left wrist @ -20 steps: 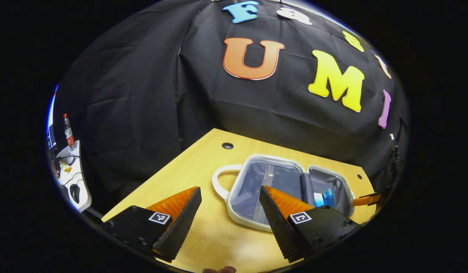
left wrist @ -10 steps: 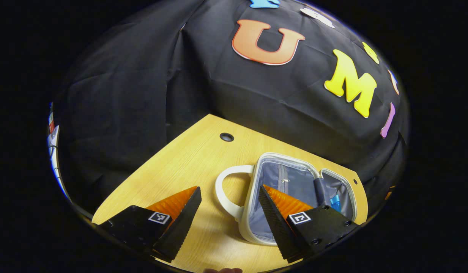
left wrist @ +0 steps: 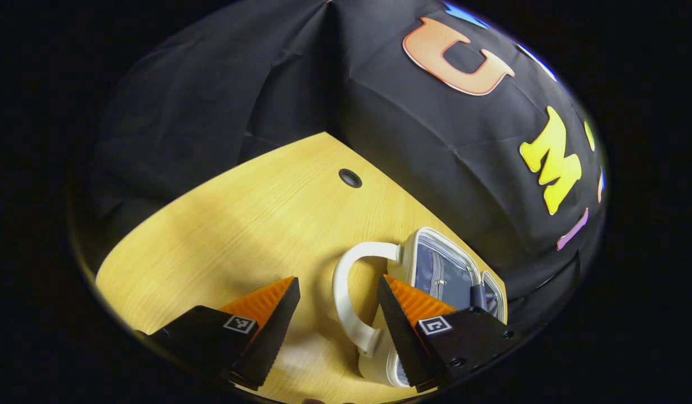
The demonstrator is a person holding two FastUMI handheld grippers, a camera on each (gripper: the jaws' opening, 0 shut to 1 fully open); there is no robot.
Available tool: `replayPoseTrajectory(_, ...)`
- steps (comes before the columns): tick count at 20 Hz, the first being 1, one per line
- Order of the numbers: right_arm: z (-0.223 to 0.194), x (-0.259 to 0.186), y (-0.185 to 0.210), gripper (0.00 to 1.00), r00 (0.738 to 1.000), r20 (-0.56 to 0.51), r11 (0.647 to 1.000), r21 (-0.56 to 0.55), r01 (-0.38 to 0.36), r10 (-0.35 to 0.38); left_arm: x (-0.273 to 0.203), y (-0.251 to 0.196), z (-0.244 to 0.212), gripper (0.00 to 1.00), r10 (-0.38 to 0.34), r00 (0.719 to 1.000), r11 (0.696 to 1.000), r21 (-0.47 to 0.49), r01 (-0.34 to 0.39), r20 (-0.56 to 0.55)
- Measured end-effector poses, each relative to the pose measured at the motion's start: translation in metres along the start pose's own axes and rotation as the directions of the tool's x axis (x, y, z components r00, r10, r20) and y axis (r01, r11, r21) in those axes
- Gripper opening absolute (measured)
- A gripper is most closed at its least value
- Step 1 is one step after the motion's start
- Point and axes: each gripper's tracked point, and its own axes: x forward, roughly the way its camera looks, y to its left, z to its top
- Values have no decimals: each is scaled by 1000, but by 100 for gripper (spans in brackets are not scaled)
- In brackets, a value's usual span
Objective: First open the suitcase, pack the skin care products into it, and then close the suitcase.
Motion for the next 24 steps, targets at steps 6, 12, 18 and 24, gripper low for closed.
replayPoseTrajectory(6,-12,0,2,71,1000,-30,1000,29,-9,9,22,5,-2,65,69,995,996,-45,-72,-70)
replayPoseTrajectory(12,-14,-2,-5,70,1000,-20,999,49,-5,6,16,-13,6,20,53,996,997,-60,-58,-71)
replayPoseTrajectory(18,-8,-10,-15,70,999,28,996,84,-18,16,-48,-91,67,13,37,995,964,258,-60,92)
replayPoseTrajectory(24,5,-33,-50,70,990,136,989,148,13,-33,-118,-230,81,12,-36,981,918,394,-44,193)
